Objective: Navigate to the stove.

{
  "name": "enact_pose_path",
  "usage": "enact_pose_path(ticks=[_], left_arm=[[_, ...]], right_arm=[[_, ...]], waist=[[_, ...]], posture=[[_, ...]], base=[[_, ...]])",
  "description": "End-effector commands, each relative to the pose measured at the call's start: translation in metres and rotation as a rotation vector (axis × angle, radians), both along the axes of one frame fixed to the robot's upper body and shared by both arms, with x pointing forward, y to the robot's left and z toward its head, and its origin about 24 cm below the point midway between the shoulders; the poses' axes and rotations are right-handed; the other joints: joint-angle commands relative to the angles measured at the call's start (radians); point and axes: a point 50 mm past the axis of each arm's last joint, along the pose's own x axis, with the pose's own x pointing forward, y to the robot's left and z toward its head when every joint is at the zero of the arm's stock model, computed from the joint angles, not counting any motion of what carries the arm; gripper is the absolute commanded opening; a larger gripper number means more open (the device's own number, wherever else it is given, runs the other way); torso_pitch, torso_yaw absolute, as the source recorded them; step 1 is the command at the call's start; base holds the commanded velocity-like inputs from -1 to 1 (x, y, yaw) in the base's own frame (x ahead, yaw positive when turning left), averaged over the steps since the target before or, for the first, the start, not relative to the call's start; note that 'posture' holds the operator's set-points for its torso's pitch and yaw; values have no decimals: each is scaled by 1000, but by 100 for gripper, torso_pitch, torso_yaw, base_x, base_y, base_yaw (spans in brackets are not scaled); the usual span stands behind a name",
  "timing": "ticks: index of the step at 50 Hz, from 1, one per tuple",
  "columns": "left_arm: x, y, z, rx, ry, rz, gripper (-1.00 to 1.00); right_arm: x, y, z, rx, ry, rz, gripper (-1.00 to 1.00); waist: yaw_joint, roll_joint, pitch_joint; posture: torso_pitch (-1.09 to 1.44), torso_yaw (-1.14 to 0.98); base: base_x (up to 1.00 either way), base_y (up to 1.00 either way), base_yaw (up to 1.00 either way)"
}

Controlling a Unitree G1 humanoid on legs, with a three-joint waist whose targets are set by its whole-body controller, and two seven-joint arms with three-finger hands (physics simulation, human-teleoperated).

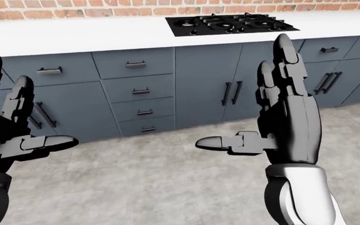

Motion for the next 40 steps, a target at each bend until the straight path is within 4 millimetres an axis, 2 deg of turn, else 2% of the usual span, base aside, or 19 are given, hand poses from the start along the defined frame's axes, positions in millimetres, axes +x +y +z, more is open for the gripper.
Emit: enact_pose_path(ticks=[1, 2, 3, 8, 15, 18, 19, 20, 22, 24, 26, 29, 30, 31, 32, 33, 34, 36, 40], left_arm=[[-1, -2, 2, 1, -22, -13, 100], [-1, -2, 2, 3, -21, -13, 100], [-1, -2, 2, 3, -22, -14, 100], [0, -3, 3, 3, -22, -16, 100], [0, -2, 3, 2, -22, -16, 100], [0, -3, 3, 3, -22, -15, 100], [-1, -2, 3, 2, -22, -15, 100], [-1, -3, 2, 3, -22, -16, 100], [-1, -3, 2, 2, -21, -16, 100], [0, -3, 2, 2, -21, -16, 100], [0, -3, 2, 3, -20, -17, 100], [-1, -2, 2, 3, -21, -16, 100], [-1, -3, 2, 3, -21, -17, 100], [-1, -3, 2, 4, -21, -17, 100], [-1, -2, 3, 3, -22, -16, 100], [-1, -3, 2, 2, -21, -17, 100], [-1, -3, 2, 3, -21, -18, 100], [-1, -3, 2, 4, -22, -17, 100], [-1, -3, 2, 5, -22, -18, 100]], right_arm=[[-1, -2, 4, -6, -32, -13, 100], [-1, -2, 4, -6, -31, -14, 100], [-1, -2, 5, -7, -32, -14, 100], [-1, -2, 6, -3, -31, -14, 100], [-2, -2, 5, -9, -34, -12, 100], [-1, -1, 5, -7, -33, -12, 100], [-1, -1, 5, -8, -33, -12, 100], [-1, -1, 5, -8, -33, -12, 100], [-1, -1, 5, -9, -32, -11, 100], [-1, -1, 5, -8, -32, -12, 100], [-1, 0, 5, -10, -33, -10, 100], [-1, -1, 5, -9, -34, -11, 100], [-1, -1, 5, -6, -32, -12, 100], [-1, -1, 5, 2, -28, -14, 100], [-1, -2, 5, 5, -28, -14, 100], [-1, -2, 5, 6, -28, -15, 100], [-2, -2, 5, 6, -29, -15, 100], [-2, -2, 5, 6, -30, -16, 100], [-2, -3, 6, 7, -30, -16, 100]], waist=[[-10, -57, -23], [-11, -7, 12], [-12, -14, 7], [-32, 27, 5], [-48, 65, -4], [-49, 110, -20], [-35, 80, 5], [-43, 101, 22], [-32, 105, -3], [-27, 103, -5], [-17, 87, -3], [-9, 48, -6], [-10, 23, -17], [-21, -21, -33], [-29, -1, -5], [-17, -25, -1], [-32, -29, -7], [-46, 10, -11], [-59, 76, 16]], posture=[[0, 0], [0, 0], [0, 0], [0, 0], [0, 0], [0, 0], [0, 0], [0, 0], [0, 0], [0, 0], [0, 0], [0, 0], [0, 0], [0, 0], [0, 0], [0, 0], [0, 0], [0, 0], [0, 0]], base=[[38, -35, 0], [36, -35, 0], [37, -35, 0], [36, -33, 0], [37, -25, 0], [38, -20, 0], [38, -20, 0], [38, -20, 0], [37, -20, 0], [37, -20, 0], [38, -20, 0], [38, -20, 0], [37, -20, 0], [38, -10, 0], [22, -2, 0], [16, -2, 0], [14, -25, 0], [12, -44, 0], [12, -45, 0]])
